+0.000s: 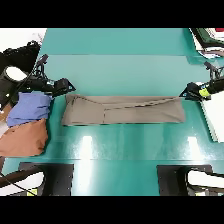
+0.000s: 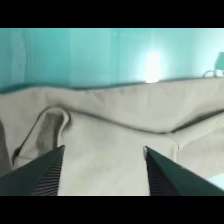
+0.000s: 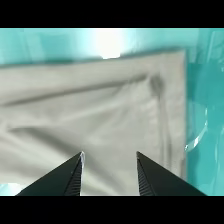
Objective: Fold the shirts.
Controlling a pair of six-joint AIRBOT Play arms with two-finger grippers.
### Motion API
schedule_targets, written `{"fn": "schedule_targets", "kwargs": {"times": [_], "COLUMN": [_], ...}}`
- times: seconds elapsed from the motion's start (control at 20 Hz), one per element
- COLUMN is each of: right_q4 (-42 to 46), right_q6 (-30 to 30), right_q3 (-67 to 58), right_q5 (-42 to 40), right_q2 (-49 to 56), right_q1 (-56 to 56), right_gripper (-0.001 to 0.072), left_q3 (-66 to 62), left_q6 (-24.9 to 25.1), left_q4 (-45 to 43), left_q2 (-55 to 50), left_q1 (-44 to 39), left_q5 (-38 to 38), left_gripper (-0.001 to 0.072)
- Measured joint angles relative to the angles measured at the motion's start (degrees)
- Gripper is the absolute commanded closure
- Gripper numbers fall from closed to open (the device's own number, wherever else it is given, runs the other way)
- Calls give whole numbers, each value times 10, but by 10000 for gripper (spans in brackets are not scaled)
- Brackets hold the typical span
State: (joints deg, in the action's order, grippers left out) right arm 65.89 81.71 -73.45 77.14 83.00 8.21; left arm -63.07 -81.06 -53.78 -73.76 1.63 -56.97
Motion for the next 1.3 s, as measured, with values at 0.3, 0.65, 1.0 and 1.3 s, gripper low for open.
{"fn": "schedule_targets", "kwargs": {"times": [0.3, 0.65, 1.0, 1.3], "right_q4": [-13, -113, -148, -211], "right_q6": [-44, -120, -181, -192], "right_q3": [14, 87, 99, 64], "right_q5": [41, 49, 22, 51], "right_q2": [38, 97, 109, 1], "right_q1": [83, 129, 81, 65], "right_gripper": [108, 176, 697, 697], "left_q3": [-22, -25, -49, -146], "left_q6": [4, 6, -13, -20], "left_q4": [16, 32, 35, 44], "left_q2": [-12, -17, -55, -187], "left_q1": [0, -76, -199, -292], "left_q5": [-31, -10, 97, 104], "left_gripper": [680, 681, 681, 681]}}
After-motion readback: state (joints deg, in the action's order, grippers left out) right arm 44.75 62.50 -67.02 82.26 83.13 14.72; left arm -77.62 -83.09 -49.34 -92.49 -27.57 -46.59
